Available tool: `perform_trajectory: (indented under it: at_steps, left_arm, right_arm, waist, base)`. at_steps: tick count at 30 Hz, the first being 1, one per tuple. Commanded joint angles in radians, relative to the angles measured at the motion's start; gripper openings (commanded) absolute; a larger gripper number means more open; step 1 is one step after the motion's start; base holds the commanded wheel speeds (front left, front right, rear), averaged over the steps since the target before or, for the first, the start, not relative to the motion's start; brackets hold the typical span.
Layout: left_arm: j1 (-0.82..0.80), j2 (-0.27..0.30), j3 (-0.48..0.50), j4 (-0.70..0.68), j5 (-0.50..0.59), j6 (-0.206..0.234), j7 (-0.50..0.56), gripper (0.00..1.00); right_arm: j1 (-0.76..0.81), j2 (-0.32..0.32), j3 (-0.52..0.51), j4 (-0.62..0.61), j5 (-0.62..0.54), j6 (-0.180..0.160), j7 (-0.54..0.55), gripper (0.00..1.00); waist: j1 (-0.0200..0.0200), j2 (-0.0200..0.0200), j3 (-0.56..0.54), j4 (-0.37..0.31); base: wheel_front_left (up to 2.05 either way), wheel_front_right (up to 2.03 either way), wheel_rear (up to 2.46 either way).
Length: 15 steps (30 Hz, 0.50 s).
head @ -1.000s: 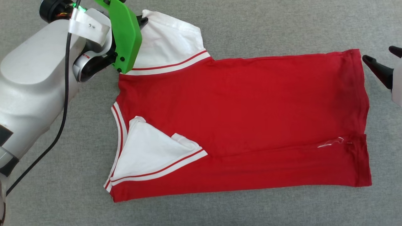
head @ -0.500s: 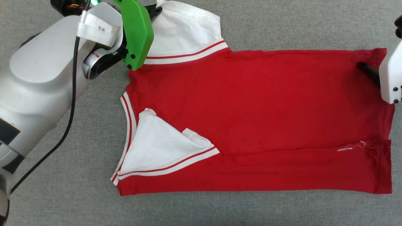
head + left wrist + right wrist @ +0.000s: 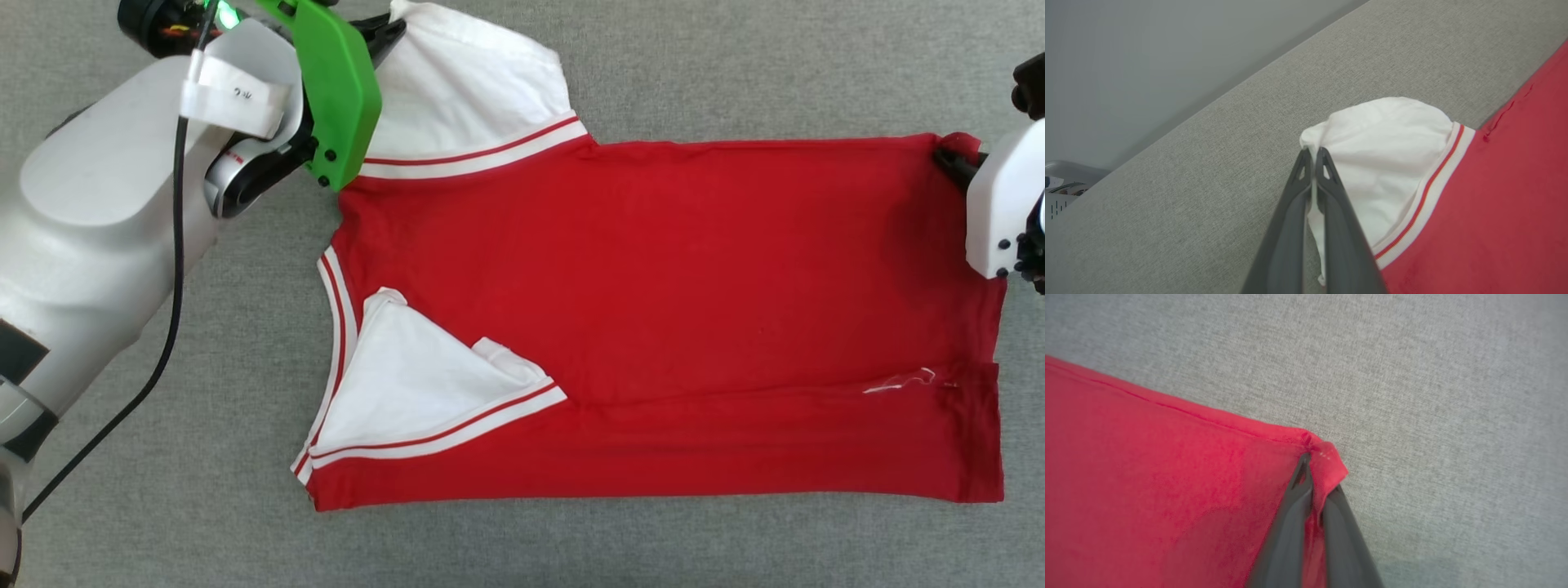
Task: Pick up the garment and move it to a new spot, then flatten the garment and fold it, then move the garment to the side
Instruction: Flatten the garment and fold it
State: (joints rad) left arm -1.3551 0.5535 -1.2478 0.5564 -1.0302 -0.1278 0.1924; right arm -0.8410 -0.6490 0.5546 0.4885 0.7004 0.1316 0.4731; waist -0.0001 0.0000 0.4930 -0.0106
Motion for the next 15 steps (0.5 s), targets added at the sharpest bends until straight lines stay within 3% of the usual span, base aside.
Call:
perform_trajectory:
  at_steps: [1, 7, 15]
  left_arm:
    - [0.022, 0.012, 0.003, 0.006, 0.003, -0.003, -0.014, 0.0]
    - [0.086, 0.036, 0.004, -0.021, -0.009, 0.004, -0.056, 0.0]
    - [0.191, 0.103, -0.003, -0.128, -0.015, 0.048, -0.078, 0.0]
  right_arm:
    - [0.022, 0.001, 0.006, 0.016, 0.001, -0.001, -0.03, 0.0]
    - [0.067, -0.002, -0.007, 0.018, 0.0, -0.001, -0.166, 0.0]
    - [0.172, -0.002, -0.042, 0.003, 0.011, -0.001, -0.275, 0.0]
  waist:
    - [0.0001, 0.0, -0.034, -0.004]
    - [0.0001, 0.0, -0.114, -0.001]
    - [0.0001, 0.0, -0.209, 0.005]
  base:
    - [0.0, 0.0, 0.0]
    - [0.0, 0.0, 0.0]
    - [0.0, 0.0, 0.0]
